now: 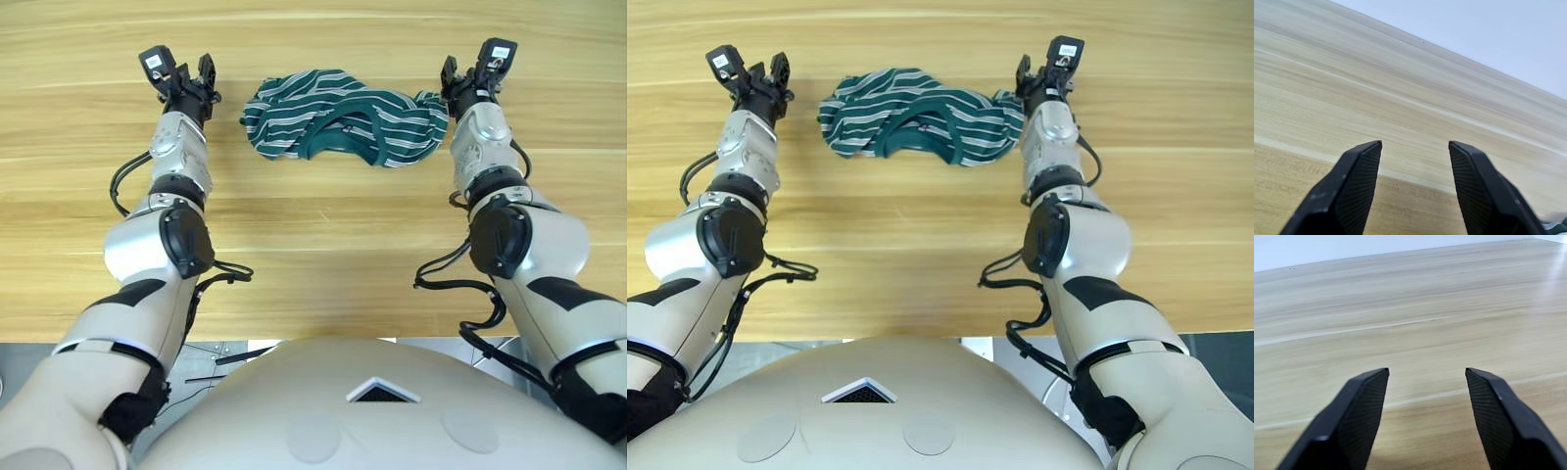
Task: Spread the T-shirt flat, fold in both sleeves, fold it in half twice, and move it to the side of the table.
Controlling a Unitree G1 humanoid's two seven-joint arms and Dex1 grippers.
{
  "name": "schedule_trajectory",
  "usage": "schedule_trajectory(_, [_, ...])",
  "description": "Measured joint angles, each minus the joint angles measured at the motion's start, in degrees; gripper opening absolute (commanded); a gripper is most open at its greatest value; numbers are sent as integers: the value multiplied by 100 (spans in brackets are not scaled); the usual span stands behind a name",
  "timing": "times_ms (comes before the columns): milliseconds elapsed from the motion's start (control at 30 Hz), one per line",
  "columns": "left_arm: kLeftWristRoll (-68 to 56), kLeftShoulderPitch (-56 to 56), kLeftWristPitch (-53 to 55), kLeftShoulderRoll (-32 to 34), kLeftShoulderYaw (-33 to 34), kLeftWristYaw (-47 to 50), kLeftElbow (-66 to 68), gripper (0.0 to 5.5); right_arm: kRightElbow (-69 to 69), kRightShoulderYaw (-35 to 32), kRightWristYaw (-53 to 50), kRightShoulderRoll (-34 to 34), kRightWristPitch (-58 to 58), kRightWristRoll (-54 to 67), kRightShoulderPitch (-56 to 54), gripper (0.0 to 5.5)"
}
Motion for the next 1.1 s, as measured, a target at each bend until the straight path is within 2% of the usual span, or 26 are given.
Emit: schedule_trajectory(1100, [57, 0, -8, 0, -134, 108, 0, 254, 0, 0, -87, -4, 2, -7, 1, 290])
